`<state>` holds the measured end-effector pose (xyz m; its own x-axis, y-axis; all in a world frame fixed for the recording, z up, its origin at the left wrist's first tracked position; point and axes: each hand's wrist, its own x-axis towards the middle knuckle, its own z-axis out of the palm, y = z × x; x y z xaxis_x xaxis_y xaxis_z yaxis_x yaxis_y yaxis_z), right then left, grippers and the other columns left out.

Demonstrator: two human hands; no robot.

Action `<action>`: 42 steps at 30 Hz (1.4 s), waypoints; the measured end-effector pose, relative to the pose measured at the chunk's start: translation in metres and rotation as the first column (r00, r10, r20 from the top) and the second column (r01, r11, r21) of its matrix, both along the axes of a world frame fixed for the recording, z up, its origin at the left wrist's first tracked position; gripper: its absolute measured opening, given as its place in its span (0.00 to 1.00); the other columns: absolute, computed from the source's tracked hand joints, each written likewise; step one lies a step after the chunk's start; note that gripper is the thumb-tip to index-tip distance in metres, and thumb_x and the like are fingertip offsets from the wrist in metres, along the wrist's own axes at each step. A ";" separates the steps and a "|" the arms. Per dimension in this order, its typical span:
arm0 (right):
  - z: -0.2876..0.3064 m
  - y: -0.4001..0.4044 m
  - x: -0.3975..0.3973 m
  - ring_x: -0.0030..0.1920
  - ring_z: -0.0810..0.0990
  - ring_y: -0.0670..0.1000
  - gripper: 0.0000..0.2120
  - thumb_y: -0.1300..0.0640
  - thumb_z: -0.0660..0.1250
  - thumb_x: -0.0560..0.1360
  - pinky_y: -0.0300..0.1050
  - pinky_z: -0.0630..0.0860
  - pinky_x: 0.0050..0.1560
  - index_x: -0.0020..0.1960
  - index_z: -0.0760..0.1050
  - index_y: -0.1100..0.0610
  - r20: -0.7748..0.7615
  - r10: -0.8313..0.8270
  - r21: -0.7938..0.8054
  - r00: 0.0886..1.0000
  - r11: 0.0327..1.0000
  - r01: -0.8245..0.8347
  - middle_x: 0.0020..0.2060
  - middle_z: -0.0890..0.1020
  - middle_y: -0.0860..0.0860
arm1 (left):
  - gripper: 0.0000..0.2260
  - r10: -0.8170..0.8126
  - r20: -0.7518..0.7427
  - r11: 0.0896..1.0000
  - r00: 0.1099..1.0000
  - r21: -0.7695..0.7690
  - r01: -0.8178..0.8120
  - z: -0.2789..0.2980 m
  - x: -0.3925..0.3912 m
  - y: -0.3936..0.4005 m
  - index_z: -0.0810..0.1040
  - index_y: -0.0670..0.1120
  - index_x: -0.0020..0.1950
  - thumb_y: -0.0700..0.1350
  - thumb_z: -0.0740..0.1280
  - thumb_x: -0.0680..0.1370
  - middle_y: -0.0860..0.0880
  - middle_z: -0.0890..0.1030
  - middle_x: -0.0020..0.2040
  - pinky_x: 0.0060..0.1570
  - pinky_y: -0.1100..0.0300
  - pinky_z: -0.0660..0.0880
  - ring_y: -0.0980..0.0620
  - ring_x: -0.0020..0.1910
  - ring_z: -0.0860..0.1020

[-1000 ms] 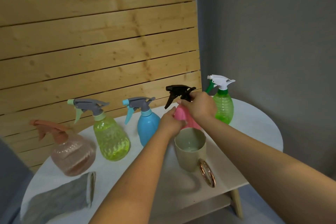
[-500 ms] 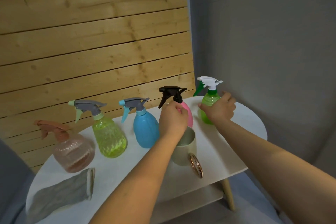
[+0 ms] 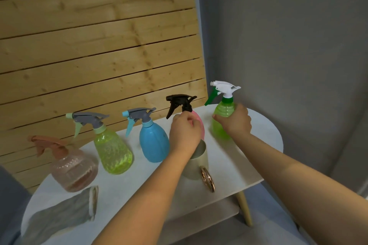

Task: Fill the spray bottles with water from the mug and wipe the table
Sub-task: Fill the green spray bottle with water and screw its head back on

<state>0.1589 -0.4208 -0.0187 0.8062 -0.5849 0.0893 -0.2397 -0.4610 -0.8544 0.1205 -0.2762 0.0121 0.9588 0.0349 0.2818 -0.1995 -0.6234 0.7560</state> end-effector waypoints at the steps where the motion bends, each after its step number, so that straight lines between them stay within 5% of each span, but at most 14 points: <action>1: 0.007 0.001 -0.009 0.58 0.74 0.60 0.32 0.43 0.75 0.64 0.55 0.73 0.58 0.62 0.69 0.54 0.018 0.011 -0.007 1.000 1.000 -0.011 0.59 0.75 0.54 | 0.07 -0.009 0.009 1.000 1.000 -0.025 0.010 0.007 -0.008 0.002 0.76 0.50 0.48 0.41 0.60 0.78 0.49 0.76 0.53 0.47 0.62 0.70 0.55 0.45 0.74; 5: 0.044 0.021 -0.063 0.55 0.76 0.56 0.33 0.40 0.75 0.60 0.52 0.75 0.54 0.60 0.71 0.51 0.088 0.154 0.019 0.984 0.988 -0.156 0.55 0.77 0.52 | 0.08 -0.021 0.077 0.992 0.997 -0.125 0.031 0.035 -0.050 0.016 0.79 0.49 0.48 0.39 0.61 0.77 0.51 0.79 0.47 0.42 0.64 0.70 0.54 0.45 0.76; 9: 0.072 0.055 -0.129 0.49 0.79 0.51 0.23 0.50 0.77 0.63 0.47 0.76 0.48 0.53 0.72 0.50 0.218 0.359 0.150 0.907 0.906 -0.395 0.48 0.80 0.49 | 0.08 0.052 0.073 0.983 0.996 -0.182 -0.038 0.050 -0.093 0.049 0.78 0.49 0.51 0.40 0.62 0.77 0.53 0.78 0.47 0.34 0.71 0.66 0.54 0.45 0.76; 15: 0.063 0.100 -0.189 0.47 0.82 0.48 0.21 0.52 0.79 0.60 0.45 0.79 0.51 0.51 0.76 0.48 0.198 0.612 0.369 0.766 0.678 -0.636 0.46 0.83 0.48 | 0.19 -0.083 0.195 0.947 0.977 -0.290 0.139 0.055 -0.150 0.116 0.71 0.59 0.58 0.35 0.63 0.78 0.56 0.78 0.53 0.51 0.54 0.76 0.52 0.51 0.79; 19: 0.042 0.119 -0.203 0.49 0.82 0.50 0.26 0.52 0.74 0.59 0.50 0.78 0.57 0.57 0.77 0.53 0.105 0.859 0.495 0.501 0.392 -0.776 0.47 0.84 0.51 | 0.23 -0.186 0.158 0.904 0.970 -0.358 0.232 0.042 -0.189 0.157 0.65 0.55 0.67 0.36 0.65 0.77 0.59 0.75 0.60 0.56 0.66 0.75 0.68 0.57 0.75; 22: 0.028 0.124 -0.201 0.50 0.79 0.54 0.27 0.54 0.72 0.62 0.49 0.74 0.56 0.60 0.75 0.57 0.033 0.972 0.641 0.232 0.158 -0.751 0.50 0.81 0.55 | 0.24 -0.221 0.115 0.879 0.969 -0.406 0.249 0.026 -0.205 0.177 0.66 0.54 0.67 0.35 0.66 0.75 0.59 0.74 0.63 0.60 0.69 0.71 0.67 0.61 0.73; 24: 0.022 0.127 -0.196 0.54 0.76 0.57 0.35 0.53 0.73 0.61 0.50 0.72 0.57 0.65 0.71 0.62 -0.044 0.998 0.689 0.043 0.061 -0.722 0.55 0.78 0.60 | 0.19 -0.210 0.071 0.872 0.975 -0.438 0.220 0.015 -0.211 0.188 0.72 0.54 0.62 0.37 0.66 0.75 0.58 0.77 0.60 0.57 0.69 0.72 0.64 0.59 0.75; 27: 0.016 0.133 -0.191 0.44 0.80 0.50 0.25 0.53 0.70 0.60 0.44 0.76 0.47 0.56 0.75 0.57 -0.095 0.989 0.696 -0.112 -0.015 -0.718 0.45 0.80 0.54 | 0.12 -0.224 -0.020 0.876 0.974 -0.442 0.192 0.000 -0.214 0.198 0.78 0.49 0.52 0.45 0.67 0.70 0.55 0.83 0.47 0.54 0.63 0.75 0.60 0.50 0.79; 29: 0.013 0.136 -0.189 0.41 0.80 0.49 0.22 0.52 0.69 0.60 0.42 0.77 0.44 0.53 0.75 0.55 -0.084 0.988 0.709 -0.126 -0.030 -0.704 0.43 0.80 0.52 | 0.11 -0.180 -0.048 0.883 0.982 -0.447 0.140 -0.006 -0.214 0.206 0.77 0.47 0.47 0.48 0.71 0.68 0.57 0.83 0.40 0.53 0.56 0.75 0.60 0.44 0.80; 33: 0.022 0.147 -0.191 0.43 0.79 0.50 0.22 0.52 0.72 0.63 0.41 0.77 0.45 0.56 0.75 0.55 -0.147 0.980 0.642 -0.131 -0.006 -0.767 0.45 0.80 0.51 | 0.15 -0.021 -0.061 0.935 0.998 -0.355 -0.002 -0.010 -0.211 0.213 0.77 0.44 0.44 0.55 0.73 0.70 0.47 0.83 0.41 0.48 0.52 0.76 0.52 0.42 0.80; 34: 0.025 0.152 -0.196 0.46 0.78 0.49 0.24 0.53 0.73 0.64 0.39 0.75 0.46 0.58 0.74 0.54 -0.294 0.949 0.459 -0.112 0.038 -0.887 0.47 0.79 0.49 | 0.17 0.060 -0.063 0.954 0.996 -0.291 -0.076 -0.013 -0.210 0.212 0.76 0.41 0.41 0.55 0.72 0.71 0.43 0.82 0.39 0.43 0.51 0.75 0.50 0.38 0.78; 37: 0.027 0.168 -0.207 0.52 0.73 0.46 0.31 0.48 0.75 0.66 0.39 0.68 0.49 0.66 0.68 0.47 -0.578 0.792 -0.214 0.196 0.085 -0.973 0.54 0.75 0.44 | 0.21 0.284 -0.226 0.942 0.932 -0.116 -0.315 -0.027 -0.205 0.208 0.73 0.37 0.43 0.57 0.67 0.75 0.37 0.79 0.35 0.31 0.53 0.74 0.44 0.29 0.77; 40: 0.014 0.172 -0.209 0.57 0.73 0.49 0.34 0.43 0.74 0.65 0.42 0.69 0.52 0.68 0.65 0.44 -0.535 0.786 -0.378 0.309 0.105 -0.920 0.60 0.75 0.45 | 0.14 0.168 -0.466 0.838 0.869 -0.396 -0.374 -0.019 -0.204 0.215 0.72 0.45 0.52 0.55 0.59 0.80 0.39 0.81 0.40 0.25 0.60 0.75 0.47 0.30 0.80; 42: 0.012 0.166 -0.201 0.59 0.73 0.49 0.35 0.43 0.74 0.65 0.40 0.68 0.53 0.69 0.65 0.45 -0.506 0.804 -0.297 0.312 0.177 -0.938 0.59 0.74 0.44 | 0.11 -0.060 -0.414 0.797 0.908 -0.568 -0.206 -0.017 -0.208 0.225 0.72 0.49 0.61 0.50 0.60 0.81 0.41 0.81 0.49 0.33 0.58 0.79 0.48 0.40 0.82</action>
